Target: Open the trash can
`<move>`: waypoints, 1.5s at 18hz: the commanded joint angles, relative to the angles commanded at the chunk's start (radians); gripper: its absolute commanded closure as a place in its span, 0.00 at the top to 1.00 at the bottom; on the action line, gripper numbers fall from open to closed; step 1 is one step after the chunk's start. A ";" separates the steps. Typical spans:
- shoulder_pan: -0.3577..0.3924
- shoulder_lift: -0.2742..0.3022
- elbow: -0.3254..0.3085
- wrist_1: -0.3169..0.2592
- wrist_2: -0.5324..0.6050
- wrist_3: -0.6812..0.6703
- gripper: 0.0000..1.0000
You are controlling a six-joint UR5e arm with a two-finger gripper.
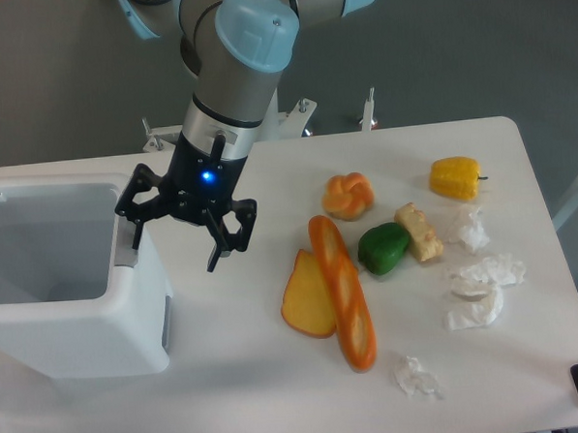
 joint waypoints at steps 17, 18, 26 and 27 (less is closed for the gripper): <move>0.058 0.002 0.080 0.011 0.012 0.159 1.00; 0.067 0.003 0.080 0.011 0.015 0.175 1.00; 0.074 0.006 0.074 0.011 0.286 0.308 1.00; 0.072 0.003 0.072 0.012 0.326 0.310 1.00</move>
